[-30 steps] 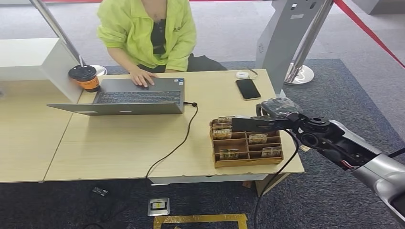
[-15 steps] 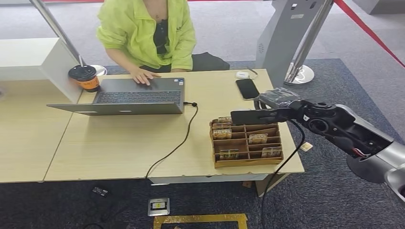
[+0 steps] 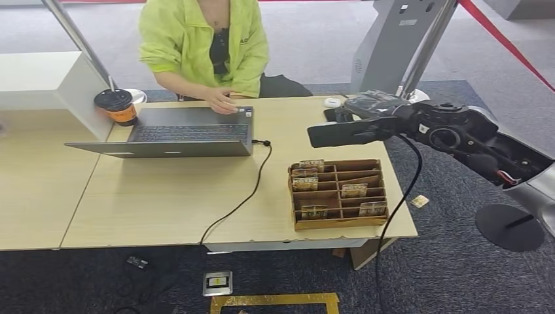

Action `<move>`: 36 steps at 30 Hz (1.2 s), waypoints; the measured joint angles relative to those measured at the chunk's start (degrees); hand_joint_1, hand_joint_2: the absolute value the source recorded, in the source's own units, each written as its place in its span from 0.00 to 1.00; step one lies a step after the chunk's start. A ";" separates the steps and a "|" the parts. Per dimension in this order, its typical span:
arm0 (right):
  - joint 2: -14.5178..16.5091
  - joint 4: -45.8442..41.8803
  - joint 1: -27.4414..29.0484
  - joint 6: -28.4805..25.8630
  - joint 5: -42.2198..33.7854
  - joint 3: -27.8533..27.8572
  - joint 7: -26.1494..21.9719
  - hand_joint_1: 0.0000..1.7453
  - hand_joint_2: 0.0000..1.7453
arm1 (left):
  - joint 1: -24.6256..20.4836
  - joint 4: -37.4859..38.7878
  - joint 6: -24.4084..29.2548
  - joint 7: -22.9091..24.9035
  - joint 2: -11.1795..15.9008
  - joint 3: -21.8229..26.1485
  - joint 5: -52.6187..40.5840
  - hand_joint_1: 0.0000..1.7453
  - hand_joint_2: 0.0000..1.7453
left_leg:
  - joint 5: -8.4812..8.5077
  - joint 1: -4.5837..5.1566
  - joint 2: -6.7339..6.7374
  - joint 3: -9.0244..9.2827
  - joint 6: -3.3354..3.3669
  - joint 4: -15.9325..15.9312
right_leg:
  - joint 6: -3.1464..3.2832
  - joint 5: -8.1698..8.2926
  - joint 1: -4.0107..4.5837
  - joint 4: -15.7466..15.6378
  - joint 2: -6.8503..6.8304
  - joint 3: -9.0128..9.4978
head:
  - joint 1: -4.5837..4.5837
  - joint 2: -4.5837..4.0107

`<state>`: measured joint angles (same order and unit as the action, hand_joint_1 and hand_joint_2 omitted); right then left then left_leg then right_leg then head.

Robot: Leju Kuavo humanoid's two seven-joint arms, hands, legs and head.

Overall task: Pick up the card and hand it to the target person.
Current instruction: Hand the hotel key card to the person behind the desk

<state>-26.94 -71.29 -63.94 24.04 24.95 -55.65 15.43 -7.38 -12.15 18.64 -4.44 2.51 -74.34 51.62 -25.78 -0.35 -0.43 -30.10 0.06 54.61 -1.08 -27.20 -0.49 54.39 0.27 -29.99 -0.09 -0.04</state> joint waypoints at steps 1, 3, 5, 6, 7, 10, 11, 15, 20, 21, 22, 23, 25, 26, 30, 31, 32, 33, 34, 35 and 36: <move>0.15 0.38 -0.43 -0.43 -0.11 -0.48 -0.14 1.00 1.00 | 0.00 0.00 0.00 0.00 -0.01 0.00 -0.01 0.00 1.00 | 0.00 0.00 0.00 0.00 0.00 0.00 | 0.00 0.00 0.00 0.00 -0.01 0.00 | -0.01 0.00; 0.73 1.40 -1.05 -1.71 -0.09 -1.25 -0.58 1.00 1.00 | -0.01 0.00 0.00 0.02 -0.03 0.00 -0.01 0.00 1.00 | 0.00 0.00 0.00 -0.01 0.00 -0.01 | 0.00 0.00 0.00 0.00 -0.02 0.00 | 0.01 0.00; 1.49 2.74 -1.61 -3.44 0.31 -1.95 -1.11 1.00 1.00 | -0.01 0.00 0.01 0.11 -0.05 0.00 -0.02 0.00 1.00 | 0.00 0.00 0.00 -0.01 0.00 -0.01 | 0.00 0.00 0.00 0.00 -0.02 0.00 | -0.01 0.00; 1.95 3.55 -1.92 -4.58 0.74 -2.31 -1.34 1.00 1.00 | -0.01 0.00 0.01 0.18 -0.07 0.00 -0.04 0.00 1.00 | 0.00 0.00 0.00 -0.01 0.00 -0.02 | 0.00 0.00 0.00 0.00 -0.02 0.00 | -0.01 0.00; 2.50 4.50 -2.25 -6.16 1.43 -2.68 -1.50 1.00 1.00 | -0.02 0.00 0.02 0.26 -0.09 0.00 -0.10 0.00 1.00 | 0.00 0.00 0.00 -0.01 0.00 -0.02 | 0.00 0.00 0.00 0.01 -0.02 0.00 | -0.02 0.00; 4.83 8.33 -2.97 -14.50 4.70 -3.50 -1.11 1.00 1.00 | -0.07 0.00 0.07 0.37 -0.21 0.00 -0.41 0.00 1.00 | 0.00 -0.01 0.00 0.01 0.00 -0.02 | 0.00 0.00 0.01 0.01 -0.01 0.00 | -0.04 -0.01; 5.66 9.67 -3.06 -17.58 5.75 -3.60 -0.77 1.00 1.00 | -0.09 0.00 0.08 0.37 -0.27 0.00 -0.54 0.00 1.00 | 0.00 -0.01 0.00 0.01 0.00 -0.02 | 0.00 0.00 0.01 0.01 -0.01 0.00 | -0.07 -0.01; 8.90 15.09 -2.94 -27.13 9.18 -3.70 -0.14 1.00 1.00 | -0.15 0.00 0.08 0.29 -0.54 -0.02 -1.19 0.00 1.00 | 0.00 -0.01 -0.03 0.00 0.00 -0.02 | 0.00 0.00 0.01 0.01 -0.01 0.00 | -0.03 0.00; 12.37 20.28 -1.84 -35.26 11.87 -3.42 0.03 1.00 1.00 | -0.24 0.00 0.00 -0.01 -0.70 -0.02 -1.77 0.00 1.00 | 0.00 -0.01 -0.02 0.01 0.00 -0.02 | 0.00 0.00 0.01 0.01 0.00 -0.01 | 0.01 0.00; 13.04 21.18 -1.54 -36.07 12.27 -3.35 0.06 1.00 1.00 | -0.26 0.00 -0.02 -0.04 -0.75 -0.03 -1.80 0.00 1.00 | 0.00 -0.01 -0.02 0.01 0.00 -0.02 | 0.00 0.00 0.01 0.01 0.00 -0.01 | 0.01 0.00; 13.69 21.98 -1.25 -36.63 12.58 -3.28 0.04 1.00 1.00 | -0.27 0.00 -0.02 -0.06 -0.79 -0.03 -1.82 0.00 1.00 | 0.00 -0.01 -0.02 0.01 0.00 -0.02 | 0.00 0.00 0.01 0.01 0.00 -0.01 | 0.01 0.00; 14.29 22.75 -1.00 -37.00 12.84 -3.22 -0.04 1.00 1.00 | -0.27 0.00 -0.02 -0.07 -0.84 -0.04 -1.83 0.00 1.00 | 0.00 -0.01 -0.02 0.01 0.00 -0.02 | 0.00 0.00 0.01 0.01 0.00 -0.01 | 0.01 0.00; 15.47 24.19 -0.54 -37.46 13.22 -3.11 -0.38 1.00 1.00 | -0.28 0.00 0.01 -0.07 -0.91 -0.04 -1.75 0.00 1.00 | 0.00 -0.01 -0.02 0.01 0.00 -0.02 | 0.00 0.00 0.01 0.01 0.00 -0.01 | 0.02 0.00; 16.03 24.90 -0.31 -37.69 13.41 -3.04 -0.65 1.00 1.00 | -0.28 0.00 0.03 -0.07 -0.95 -0.04 -1.66 0.00 1.00 | 0.00 -0.01 -0.02 0.01 0.00 -0.02 | 0.00 0.00 0.01 0.01 0.00 -0.01 | 0.02 0.00; 18.39 27.79 0.56 -39.50 13.85 -2.45 -1.96 1.00 1.00 | -0.28 0.00 0.16 0.01 -1.03 -0.04 -1.21 0.00 1.00 | 0.00 -0.01 0.00 0.03 0.00 -0.03 | 0.00 0.00 0.01 0.01 0.00 -0.01 | -0.03 0.00; 18.88 28.37 0.74 -40.03 13.86 -2.33 -2.23 0.90 1.00 | -0.27 0.00 0.22 0.02 -1.05 -0.04 -1.12 0.00 1.00 | 0.00 -0.01 0.00 0.03 0.00 -0.03 | 0.00 0.00 0.01 0.01 0.00 -0.01 | -0.05 0.00; 19.34 28.90 0.91 -40.52 13.86 -2.22 -2.52 0.67 1.00 | -0.27 0.00 0.29 0.02 -1.07 -0.04 -1.07 0.00 1.00 | 0.00 -0.02 0.00 0.03 0.00 -0.03 | 0.00 0.00 0.01 0.01 0.00 -0.01 | -0.04 0.00; 19.78 29.43 1.07 -40.95 13.87 -2.09 -2.78 0.44 1.00 | -0.27 0.00 0.37 0.02 -1.08 -0.04 -1.02 0.00 1.00 | 0.00 -0.02 0.00 0.03 0.00 -0.03 | 0.00 0.00 0.02 0.01 0.00 -0.02 | -0.04 0.00; 20.19 29.95 1.23 -41.35 13.87 -1.96 -3.03 0.19 1.00 | -0.27 0.00 0.44 0.02 -1.09 -0.04 -0.98 0.00 1.00 | 0.00 -0.02 0.00 0.02 0.00 -0.03 | 0.00 0.00 0.02 0.01 0.01 -0.02 | -0.05 0.00; 20.53 30.39 1.38 -41.74 13.87 -1.82 -3.28 0.04 1.00 | -0.27 0.00 0.49 0.02 -1.09 -0.04 -0.94 0.00 1.00 | 0.00 -0.01 0.00 0.02 0.00 -0.03 | 0.00 0.00 0.02 0.01 0.01 -0.02 | -0.04 0.00; 20.81 30.76 1.53 -42.14 13.87 -1.66 -3.55 0.02 1.00 | -0.27 0.00 0.51 0.02 -1.09 -0.04 -0.89 0.00 1.00 | 0.00 -0.01 0.00 0.02 0.00 -0.02 | 0.00 -0.01 0.01 0.01 0.01 -0.02 | -0.04 0.00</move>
<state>-6.14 -40.52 -62.41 -18.10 38.83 -57.31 11.88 -7.64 -12.15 19.15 -4.42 1.42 -74.38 50.72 -25.78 -0.36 -0.43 -30.08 0.06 54.58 -1.08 -27.20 -0.47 54.40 0.28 -30.01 -0.13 -0.04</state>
